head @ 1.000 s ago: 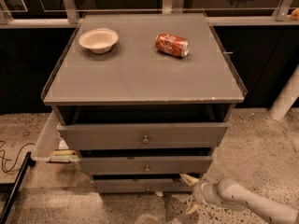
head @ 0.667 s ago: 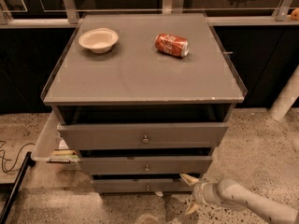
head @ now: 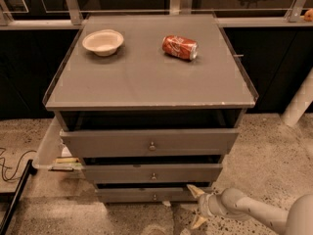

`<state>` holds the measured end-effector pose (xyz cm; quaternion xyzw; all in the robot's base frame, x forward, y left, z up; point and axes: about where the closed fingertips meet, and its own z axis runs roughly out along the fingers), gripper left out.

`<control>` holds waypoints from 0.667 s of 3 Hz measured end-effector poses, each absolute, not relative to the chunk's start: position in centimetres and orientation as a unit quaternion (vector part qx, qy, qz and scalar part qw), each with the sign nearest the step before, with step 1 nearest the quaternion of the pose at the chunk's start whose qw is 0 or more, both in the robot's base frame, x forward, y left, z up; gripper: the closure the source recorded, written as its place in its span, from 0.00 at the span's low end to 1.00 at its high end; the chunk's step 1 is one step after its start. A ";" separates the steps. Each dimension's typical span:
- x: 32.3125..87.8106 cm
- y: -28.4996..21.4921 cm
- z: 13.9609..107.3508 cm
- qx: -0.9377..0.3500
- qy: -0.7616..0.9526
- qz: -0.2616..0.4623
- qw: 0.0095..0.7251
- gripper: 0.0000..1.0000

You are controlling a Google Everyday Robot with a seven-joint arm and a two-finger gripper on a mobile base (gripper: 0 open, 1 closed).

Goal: Open bottom drawer

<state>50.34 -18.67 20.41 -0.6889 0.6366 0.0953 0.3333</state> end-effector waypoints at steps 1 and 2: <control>50.4 -18.6 20.4 -0.689 0.637 0.095 0.333 0.00; 51.6 -18.1 19.9 -0.683 0.642 0.094 0.337 0.00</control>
Offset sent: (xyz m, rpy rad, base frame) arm 0.0305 0.0073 -0.0079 0.0079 -0.0107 -0.0408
